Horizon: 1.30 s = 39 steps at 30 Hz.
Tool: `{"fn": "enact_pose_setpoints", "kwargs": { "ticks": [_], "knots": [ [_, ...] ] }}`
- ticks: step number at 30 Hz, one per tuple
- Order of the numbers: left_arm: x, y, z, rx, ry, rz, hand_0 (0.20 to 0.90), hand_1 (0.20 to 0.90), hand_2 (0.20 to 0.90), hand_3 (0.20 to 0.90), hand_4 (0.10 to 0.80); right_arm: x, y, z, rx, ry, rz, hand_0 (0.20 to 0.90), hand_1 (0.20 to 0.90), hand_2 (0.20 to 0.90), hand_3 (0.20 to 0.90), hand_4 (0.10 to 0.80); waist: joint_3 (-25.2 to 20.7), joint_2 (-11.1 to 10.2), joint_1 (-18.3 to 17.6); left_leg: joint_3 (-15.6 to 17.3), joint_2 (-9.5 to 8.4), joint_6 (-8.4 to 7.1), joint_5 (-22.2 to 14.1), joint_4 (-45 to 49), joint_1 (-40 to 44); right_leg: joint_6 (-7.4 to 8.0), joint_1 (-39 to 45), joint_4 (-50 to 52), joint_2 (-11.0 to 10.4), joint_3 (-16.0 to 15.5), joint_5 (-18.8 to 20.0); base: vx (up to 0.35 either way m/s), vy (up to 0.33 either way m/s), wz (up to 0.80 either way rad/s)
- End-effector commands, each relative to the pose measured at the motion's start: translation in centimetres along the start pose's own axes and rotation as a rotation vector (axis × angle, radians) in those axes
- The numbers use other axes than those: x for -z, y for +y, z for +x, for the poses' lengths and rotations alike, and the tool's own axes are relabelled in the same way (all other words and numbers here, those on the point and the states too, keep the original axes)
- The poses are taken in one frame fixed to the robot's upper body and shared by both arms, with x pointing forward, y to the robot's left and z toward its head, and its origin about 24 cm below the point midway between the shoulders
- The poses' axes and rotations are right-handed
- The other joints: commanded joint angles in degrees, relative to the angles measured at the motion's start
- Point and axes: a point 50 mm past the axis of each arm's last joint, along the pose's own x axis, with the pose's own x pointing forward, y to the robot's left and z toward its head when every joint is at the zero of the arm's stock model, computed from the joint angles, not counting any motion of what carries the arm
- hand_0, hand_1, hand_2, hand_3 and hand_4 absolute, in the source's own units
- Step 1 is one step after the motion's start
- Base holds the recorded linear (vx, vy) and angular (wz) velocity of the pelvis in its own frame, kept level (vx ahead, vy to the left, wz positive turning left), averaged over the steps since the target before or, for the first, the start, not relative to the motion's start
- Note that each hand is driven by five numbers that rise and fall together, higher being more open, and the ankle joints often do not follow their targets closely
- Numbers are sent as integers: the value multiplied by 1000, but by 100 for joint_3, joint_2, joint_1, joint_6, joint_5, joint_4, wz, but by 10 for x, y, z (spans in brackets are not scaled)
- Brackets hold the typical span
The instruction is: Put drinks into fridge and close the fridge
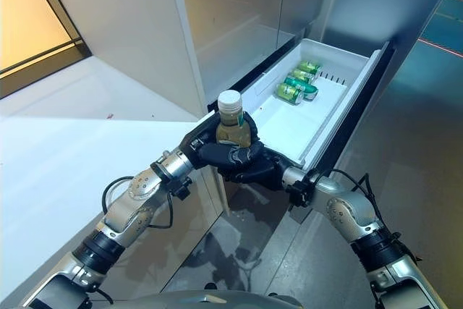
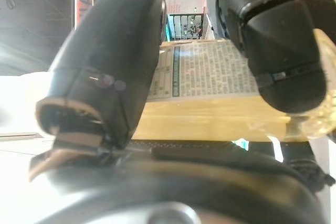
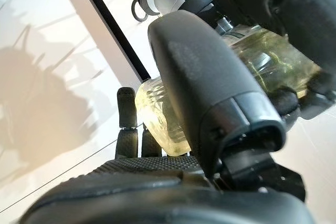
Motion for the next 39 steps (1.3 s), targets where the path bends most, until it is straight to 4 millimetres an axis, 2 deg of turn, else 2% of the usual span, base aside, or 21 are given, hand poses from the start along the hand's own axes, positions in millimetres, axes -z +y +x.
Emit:
{"fn": "enact_pose_setpoints", "kwargs": {
  "ticks": [1, 9, 13, 16, 20, 22, 23, 28, 32, 35, 39],
  "knots": [
    [-24, -3, 30, 93, -132, 127, 900, 900, 900, 900, 800, -101, 66, 13, -364, -463, -63, 300, 300, 300, 200, 100, -310, 41, -38, 80, -262, 243, -748, 167, 89, 25, -391, 454, 399, -249, -159, 0, 0, 0],
    [-41, -8, 27, 110, -268, 189, 900, 900, 900, 900, 800, -107, 54, 9, -249, -491, -118, 300, 300, 300, 200, 100, -316, 27, -45, 71, -260, 251, -750, 162, 80, 13, -407, 470, 399, -201, -168, 0, 0, 0],
    [-56, -9, 26, 67, -368, 282, 900, 900, 900, 900, 800, -111, 43, 6, -153, -505, -165, 300, 300, 300, 200, 100, -313, 9, -41, 45, -262, 250, -743, 143, 88, 4, -402, 474, 404, -202, -166, 0, 0, 0],
    [-70, -6, 25, -4, -440, 319, 900, 900, 900, 900, 800, -122, 31, 0, -34, -547, -258, 300, 300, 300, 200, 100, -318, -11, -29, 25, -258, 244, -741, 132, 86, -5, -412, 494, 408, -206, -178, 0, 0, 0],
    [-74, 1, 22, -82, -469, 295, 900, 900, 900, 900, 800, -136, 23, -8, 66, -600, -326, 300, 300, 300, 200, 100, -315, -30, -8, 3, -255, 240, -744, 132, 83, -12, -412, 505, 412, -208, -182, 0, 0, 0],
    [-74, 5, 19, -138, -474, 260, 900, 900, 900, 900, 800, -151, 20, -16, 135, -653, -371, 300, 300, 300, 200, 100, -324, -45, 10, -24, -254, 237, -752, 139, 65, -29, -430, 519, 420, -199, -194, -15, 0, 1],
    [-72, 8, 16, -170, -468, 230, 900, 900, 900, 900, 800, -160, 18, -21, 181, -690, -386, 300, 300, 300, 200, 100, -328, -63, 31, -35, -254, 232, -725, 172, 13, -46, -466, 535, 419, -204, -165, 0, 0, 0],
    [-66, 13, 8, -215, -454, 174, 900, 900, 900, 900, 800, -179, 11, -36, 279, -757, -408, 300, 300, 300, 200, 100, -328, -93, 98, -60, -253, 223, -743, 189, 0, -66, -459, 550, 426, -249, -186, 0, 0, 0],
    [-53, 17, -2, -238, -385, 121, 900, 900, 900, 900, 800, -202, -5, -59, 443, -821, -438, 300, 300, 300, 200, 100, -313, -135, 216, -95, -251, 207, -747, 199, -16, -88, -439, 558, 422, -334, -206, 13, -6, 5],
    [-38, 17, -8, -221, -301, 56, 900, 900, 900, 900, 800, -213, -19, -73, 540, -836, -437, 300, 300, 300, 200, 100, -305, -152, 297, -136, -245, 193, -791, 191, 19, -93, -386, 557, 422, -384, -267, 38, -12, 7],
    [-1, 10, -19, -150, -112, -173, 900, 900, 900, 900, 800, -225, -41, -90, 671, -810, -465, 300, 300, 300, 200, 100, -273, -160, 419, -175, -238, 173, -785, 227, -9, -100, -373, 569, 406, -474, -275, 25, -11, 10]
  ]
}}
